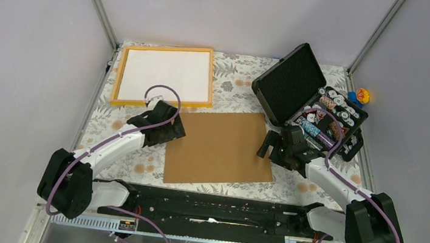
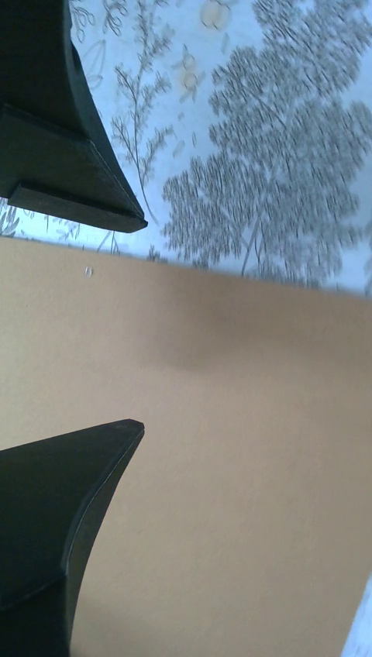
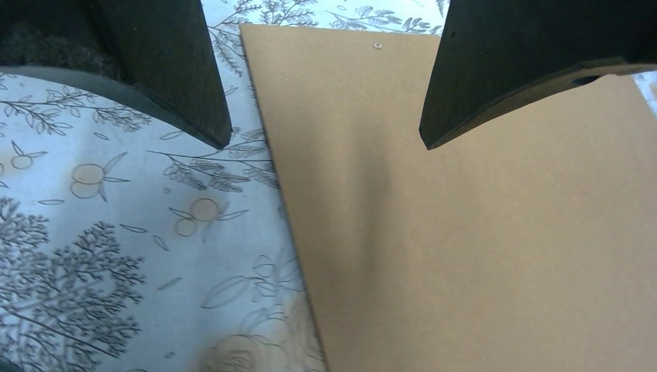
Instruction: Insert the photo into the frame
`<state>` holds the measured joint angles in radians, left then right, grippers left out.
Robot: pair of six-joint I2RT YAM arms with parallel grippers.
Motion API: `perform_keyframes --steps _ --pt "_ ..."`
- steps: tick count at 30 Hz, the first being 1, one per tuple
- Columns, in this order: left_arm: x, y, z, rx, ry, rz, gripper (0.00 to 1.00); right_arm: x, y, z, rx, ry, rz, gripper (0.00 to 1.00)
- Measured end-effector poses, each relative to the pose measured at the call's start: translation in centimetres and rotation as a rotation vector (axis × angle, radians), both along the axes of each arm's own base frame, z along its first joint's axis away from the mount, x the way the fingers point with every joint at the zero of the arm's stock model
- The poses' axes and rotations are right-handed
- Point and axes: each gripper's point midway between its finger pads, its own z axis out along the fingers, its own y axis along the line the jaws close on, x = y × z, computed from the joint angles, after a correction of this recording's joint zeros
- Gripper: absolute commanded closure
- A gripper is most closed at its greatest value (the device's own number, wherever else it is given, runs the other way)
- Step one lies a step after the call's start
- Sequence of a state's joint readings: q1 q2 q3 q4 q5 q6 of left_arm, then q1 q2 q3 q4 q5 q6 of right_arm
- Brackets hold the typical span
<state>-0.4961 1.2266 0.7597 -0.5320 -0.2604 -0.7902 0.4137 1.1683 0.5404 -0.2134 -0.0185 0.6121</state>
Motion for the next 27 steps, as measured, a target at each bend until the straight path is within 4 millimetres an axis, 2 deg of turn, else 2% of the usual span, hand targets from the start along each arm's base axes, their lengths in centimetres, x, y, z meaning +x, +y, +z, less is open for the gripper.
perform_keyframes --steps 5,11,19,27 --pt "-0.9 2.7 -3.0 -0.025 0.065 0.122 0.01 -0.2 -0.9 -1.2 0.001 0.010 -0.045 0.00" --pt "-2.2 2.2 -5.2 -0.072 0.110 0.118 0.01 0.2 0.2 -1.2 0.063 -0.018 -0.017 0.00" --pt "-1.4 -0.3 -4.6 -0.194 0.073 0.051 0.01 0.7 1.7 -1.0 0.135 -0.045 0.028 0.03" --pt "-2.5 -1.7 -3.6 -0.294 0.087 -0.006 0.01 1.1 1.1 -0.9 0.131 -0.080 0.012 0.02"
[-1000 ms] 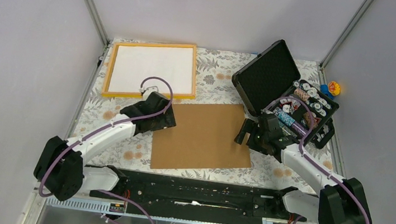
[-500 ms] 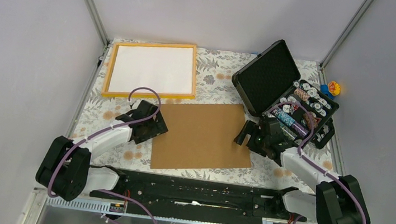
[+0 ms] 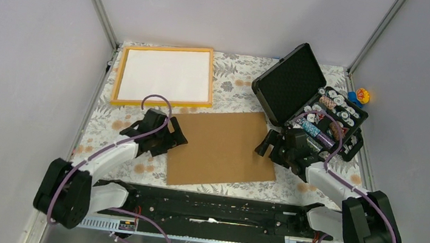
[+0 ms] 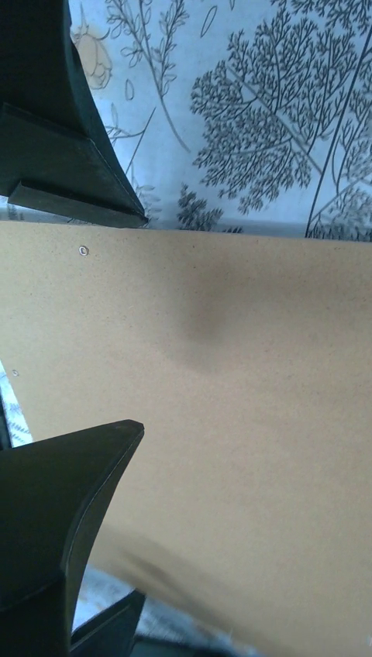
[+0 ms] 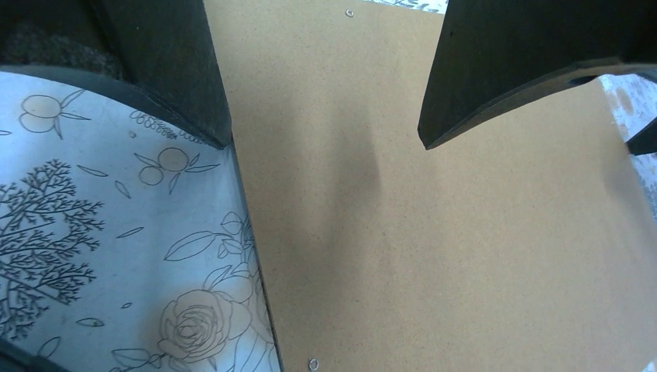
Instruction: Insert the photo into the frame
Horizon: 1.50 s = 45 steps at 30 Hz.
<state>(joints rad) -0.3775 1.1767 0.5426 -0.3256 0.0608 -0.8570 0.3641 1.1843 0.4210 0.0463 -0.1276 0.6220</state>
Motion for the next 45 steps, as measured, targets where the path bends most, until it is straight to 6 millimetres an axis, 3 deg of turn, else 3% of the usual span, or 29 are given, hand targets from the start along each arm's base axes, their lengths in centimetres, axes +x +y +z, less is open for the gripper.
perform_keyframes --steps 6,16,22,25,32,39,45 --pt "0.0 -0.8 4.4 -0.079 -0.123 -0.041 0.01 0.1 -0.6 -0.1 -0.025 -0.015 -0.011 0.02" --pt "2.2 -3.1 13.7 -0.223 -0.347 -0.114 0.03 -0.1 -1.2 -0.1 -0.053 -0.018 -0.017 0.02" --pt "2.6 -5.5 19.7 -0.412 -0.486 -0.171 0.05 -0.2 -1.3 -0.2 -0.057 -0.015 -0.015 0.03" --pt "1.5 -7.3 21.1 -0.537 -0.466 -0.230 0.05 -0.2 -0.2 0.2 0.000 -0.011 0.007 0.02" --pt "0.4 -8.7 22.0 -0.650 -0.420 -0.279 0.16 -0.1 1.0 0.7 0.059 -0.015 0.035 0.02" --pt "1.3 -7.9 20.6 -0.482 -0.306 -0.231 0.57 -0.4 1.5 0.7 0.076 -0.007 0.062 0.02" --pt "1.4 -6.7 16.8 -0.373 -0.198 -0.189 0.80 -0.5 1.5 0.4 0.060 -0.002 0.079 0.00"
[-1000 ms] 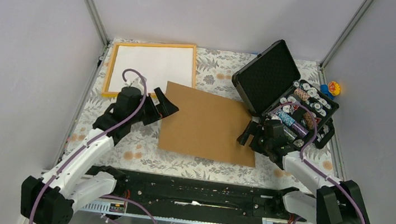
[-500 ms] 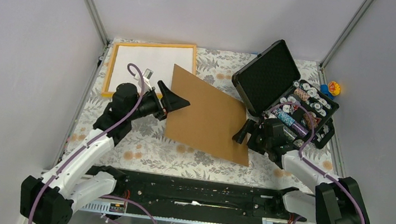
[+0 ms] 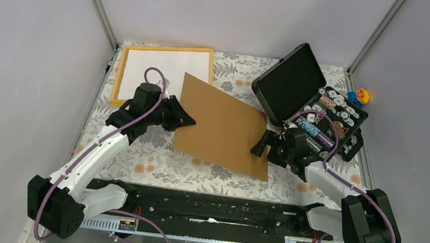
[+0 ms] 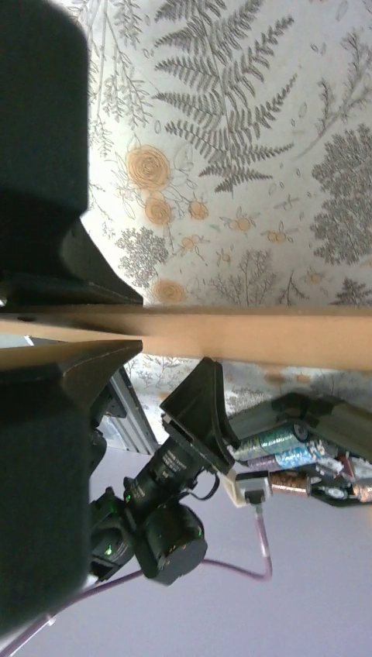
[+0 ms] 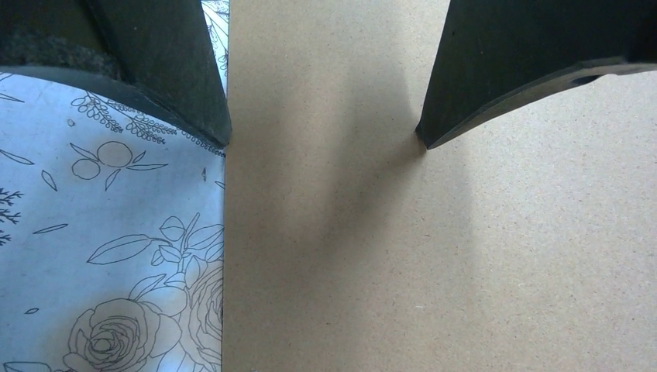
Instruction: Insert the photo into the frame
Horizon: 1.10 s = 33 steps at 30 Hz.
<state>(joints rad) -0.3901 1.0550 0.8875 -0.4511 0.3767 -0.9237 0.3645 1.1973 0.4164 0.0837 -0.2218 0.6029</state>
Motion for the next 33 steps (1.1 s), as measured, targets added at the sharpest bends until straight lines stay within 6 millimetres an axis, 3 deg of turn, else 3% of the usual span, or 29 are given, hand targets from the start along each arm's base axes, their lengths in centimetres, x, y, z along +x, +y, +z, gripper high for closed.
perform_keyframes --steps 3,5,9,15,18,23,28,33 --pt "-0.1 0.4 -0.7 0.041 0.020 0.004 0.94 0.0 -0.3 0.1 -0.029 0.003 0.009 0.00" --pt "0.1 0.3 -0.2 0.049 0.013 -0.006 1.00 -0.1 -0.6 0.1 -0.057 0.015 0.014 0.00" --pt "0.8 -0.5 1.7 0.042 -0.033 -0.038 1.00 0.2 -1.3 1.0 -0.127 0.030 0.017 0.00" --pt "1.1 -0.3 1.5 0.068 -0.021 -0.043 1.00 2.6 -1.1 6.0 -0.245 -0.082 0.043 0.00" --pt "1.3 -0.3 1.7 0.071 -0.024 -0.046 1.00 2.0 1.8 9.2 -0.289 -0.216 0.168 0.00" --pt "1.3 -0.2 1.7 0.073 -0.024 -0.047 1.00 -2.9 9.8 13.5 -0.337 -0.459 0.513 0.00" --pt "1.4 0.0 1.7 0.074 -0.020 -0.041 1.00 -7.0 14.2 13.2 -0.419 -0.568 0.718 0.02" --pt "1.6 0.3 1.6 0.075 -0.008 -0.032 1.00 -9.0 15.7 12.1 -0.499 -0.624 0.787 0.13"
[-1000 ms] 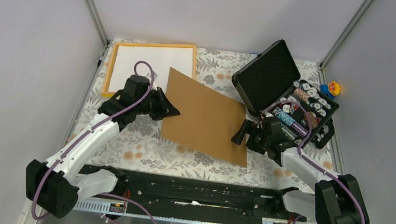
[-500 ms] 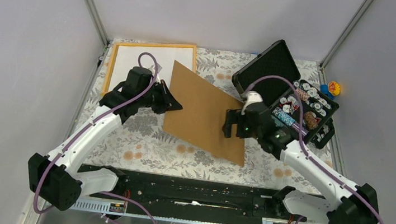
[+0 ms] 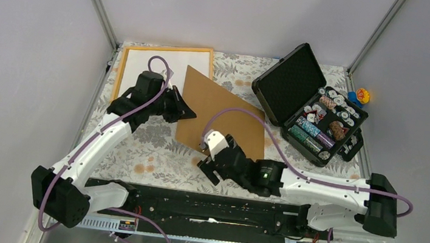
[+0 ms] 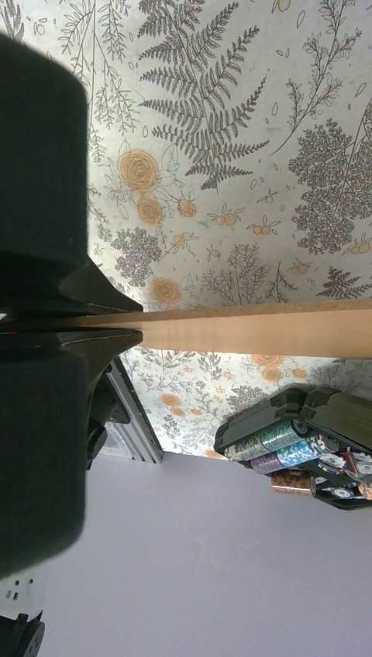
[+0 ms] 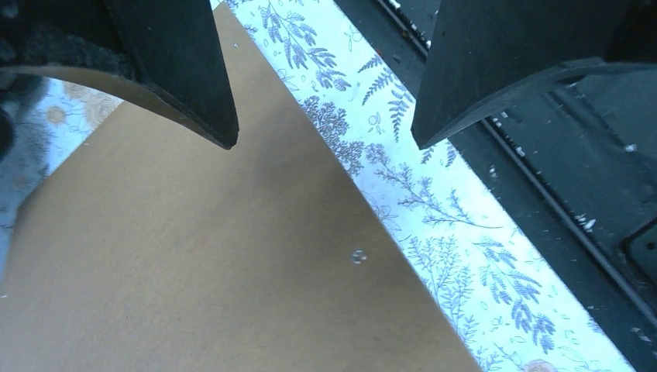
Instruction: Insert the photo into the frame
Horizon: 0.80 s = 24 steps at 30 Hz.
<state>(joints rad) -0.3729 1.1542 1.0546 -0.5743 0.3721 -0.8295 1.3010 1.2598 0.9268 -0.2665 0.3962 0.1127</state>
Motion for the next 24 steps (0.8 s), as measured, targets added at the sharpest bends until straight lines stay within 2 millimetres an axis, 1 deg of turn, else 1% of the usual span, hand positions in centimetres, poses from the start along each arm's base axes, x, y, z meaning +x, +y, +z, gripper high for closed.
perform_keyframes --steps 5,7,9,11,12,14,15,19,20,23,24 --pt "0.1 0.1 -0.1 -0.002 0.009 0.002 1.00 -0.5 0.9 -1.4 -0.114 -0.172 -0.047 0.14" --pt "0.2 0.1 0.0 -0.004 0.008 0.001 1.00 -0.1 0.6 -2.0 -0.183 -0.271 -0.101 0.14" --pt "0.3 0.1 0.1 -0.006 0.009 0.000 1.00 0.5 0.2 -2.2 -0.256 -0.376 -0.157 0.18" --pt "0.3 0.1 0.1 -0.007 0.010 0.001 1.00 1.0 -0.1 -2.3 -0.302 -0.441 -0.197 0.20" --pt "0.3 0.1 0.1 -0.007 0.012 0.002 1.00 1.3 -0.2 -2.3 -0.321 -0.471 -0.217 0.23" --pt "0.3 0.2 0.0 -0.008 0.014 0.002 1.00 1.7 -0.4 -2.3 -0.348 -0.511 -0.244 0.28" --pt "0.3 0.2 0.0 -0.009 0.016 0.002 1.00 1.9 -0.4 -2.2 -0.357 -0.529 -0.260 0.30" --pt "0.4 0.2 0.0 -0.012 0.018 0.002 0.99 2.4 -0.4 -2.4 -0.375 -0.576 -0.300 0.31" --pt "0.3 0.2 0.0 -0.013 0.018 0.001 0.99 2.4 -0.3 -2.4 -0.376 -0.584 -0.307 0.32" --pt "0.3 0.2 0.0 -0.015 0.019 0.000 0.99 2.6 -0.1 -2.3 -0.368 -0.603 -0.322 0.44" --pt "0.3 0.2 0.0 -0.015 0.019 0.000 0.98 2.7 0.1 -2.3 -0.360 -0.606 -0.326 0.46"
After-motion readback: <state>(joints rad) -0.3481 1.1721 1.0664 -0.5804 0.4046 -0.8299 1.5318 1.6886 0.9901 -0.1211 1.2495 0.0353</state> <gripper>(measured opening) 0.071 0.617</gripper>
